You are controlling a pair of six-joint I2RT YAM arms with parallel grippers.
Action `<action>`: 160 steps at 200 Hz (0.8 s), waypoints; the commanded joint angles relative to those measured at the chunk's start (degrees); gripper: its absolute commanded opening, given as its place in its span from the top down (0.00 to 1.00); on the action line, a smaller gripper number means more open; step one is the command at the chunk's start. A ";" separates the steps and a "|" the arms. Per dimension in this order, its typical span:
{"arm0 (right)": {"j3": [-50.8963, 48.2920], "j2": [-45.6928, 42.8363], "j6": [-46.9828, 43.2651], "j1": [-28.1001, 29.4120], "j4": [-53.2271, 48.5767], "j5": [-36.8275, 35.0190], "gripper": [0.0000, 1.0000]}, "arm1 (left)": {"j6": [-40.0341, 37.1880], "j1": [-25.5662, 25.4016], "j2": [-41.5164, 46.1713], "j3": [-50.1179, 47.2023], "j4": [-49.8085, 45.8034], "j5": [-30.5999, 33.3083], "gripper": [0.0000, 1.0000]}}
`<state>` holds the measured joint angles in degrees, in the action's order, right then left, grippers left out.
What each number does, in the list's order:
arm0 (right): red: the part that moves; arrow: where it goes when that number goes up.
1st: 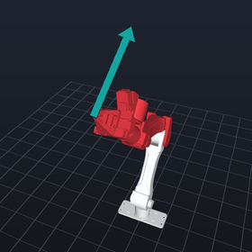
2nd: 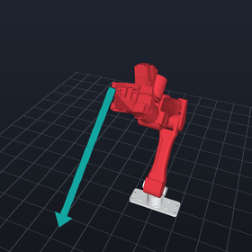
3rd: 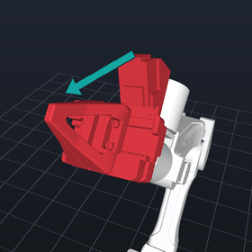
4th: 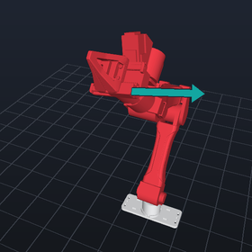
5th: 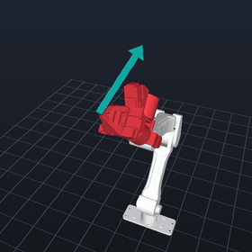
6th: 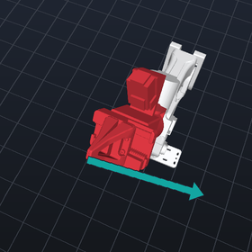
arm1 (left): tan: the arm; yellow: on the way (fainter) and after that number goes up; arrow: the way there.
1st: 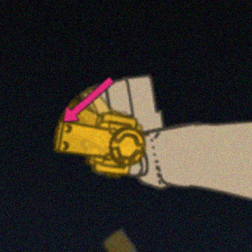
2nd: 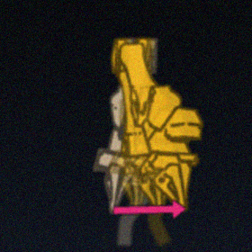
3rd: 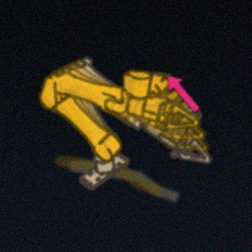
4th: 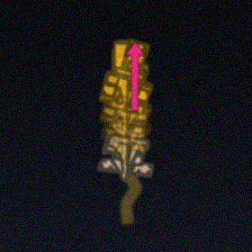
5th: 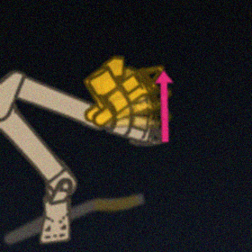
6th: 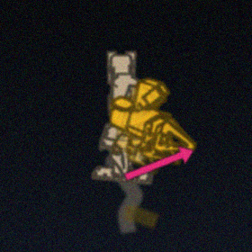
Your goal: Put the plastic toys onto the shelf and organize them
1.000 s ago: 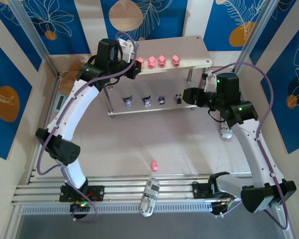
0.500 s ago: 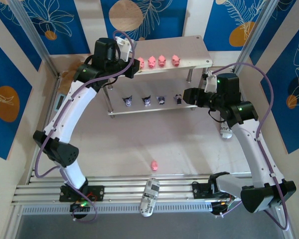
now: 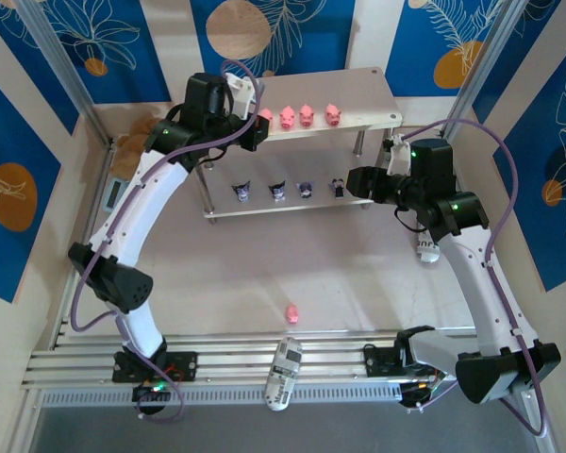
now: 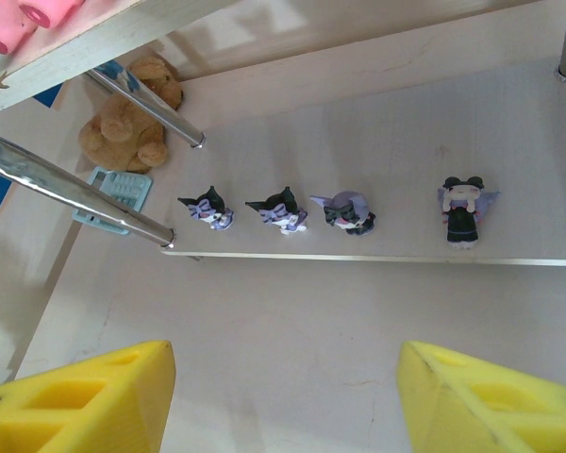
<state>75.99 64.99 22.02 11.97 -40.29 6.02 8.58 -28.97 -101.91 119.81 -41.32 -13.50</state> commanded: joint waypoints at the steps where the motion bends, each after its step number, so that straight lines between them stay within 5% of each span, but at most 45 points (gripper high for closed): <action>1: -0.27 -1.01 -0.21 -0.31 -0.13 -0.04 0.36 | -0.57 -0.57 -1.05 2.53 -0.78 -1.26 0.93; 160: 0.05 -1.01 -0.82 -0.71 -0.48 -0.28 0.36 | -1.73 -0.36 -4.70 6.32 -1.41 1.02 0.92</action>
<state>75.99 64.99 22.00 11.68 -40.27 5.93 8.38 -29.02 -105.89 124.01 -41.67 -13.21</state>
